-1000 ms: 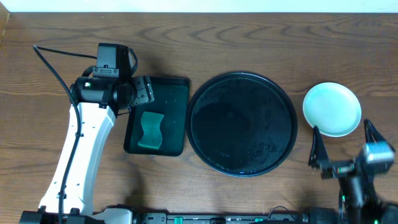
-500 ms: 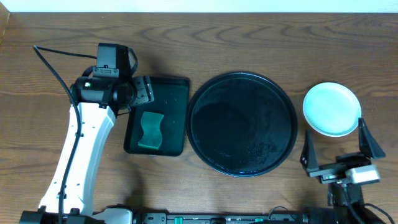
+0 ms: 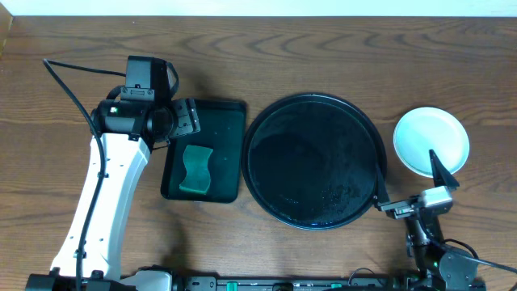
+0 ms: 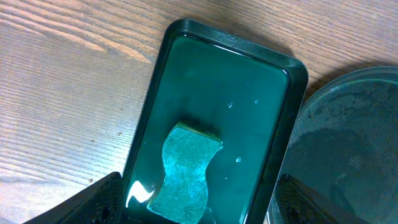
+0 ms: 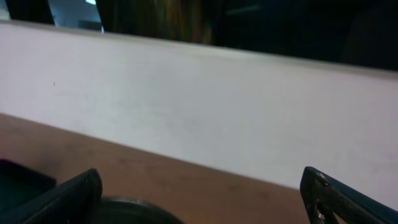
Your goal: Clean dirty plates on tray and stack at the side
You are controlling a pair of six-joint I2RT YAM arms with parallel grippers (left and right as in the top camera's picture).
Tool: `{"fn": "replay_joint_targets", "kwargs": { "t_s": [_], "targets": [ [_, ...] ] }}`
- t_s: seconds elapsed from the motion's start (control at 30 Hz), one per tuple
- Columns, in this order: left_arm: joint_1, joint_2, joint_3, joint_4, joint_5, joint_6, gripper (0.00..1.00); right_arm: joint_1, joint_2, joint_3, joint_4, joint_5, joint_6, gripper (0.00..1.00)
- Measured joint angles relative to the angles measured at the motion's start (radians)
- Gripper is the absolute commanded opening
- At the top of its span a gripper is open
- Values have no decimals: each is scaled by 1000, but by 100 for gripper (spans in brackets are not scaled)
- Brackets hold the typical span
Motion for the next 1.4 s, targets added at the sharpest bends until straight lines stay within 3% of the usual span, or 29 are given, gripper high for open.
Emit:
{"fn": "replay_joint_targets", "kwargs": {
  "t_s": [0.37,1.4],
  "targets": [
    [0,0,0,0,0,0,79,0,0,-18,-266,-1,0,99],
    [0,0,0,0,0,0,79,0,1,-18,-271,-13,0,99]
  ]
}}
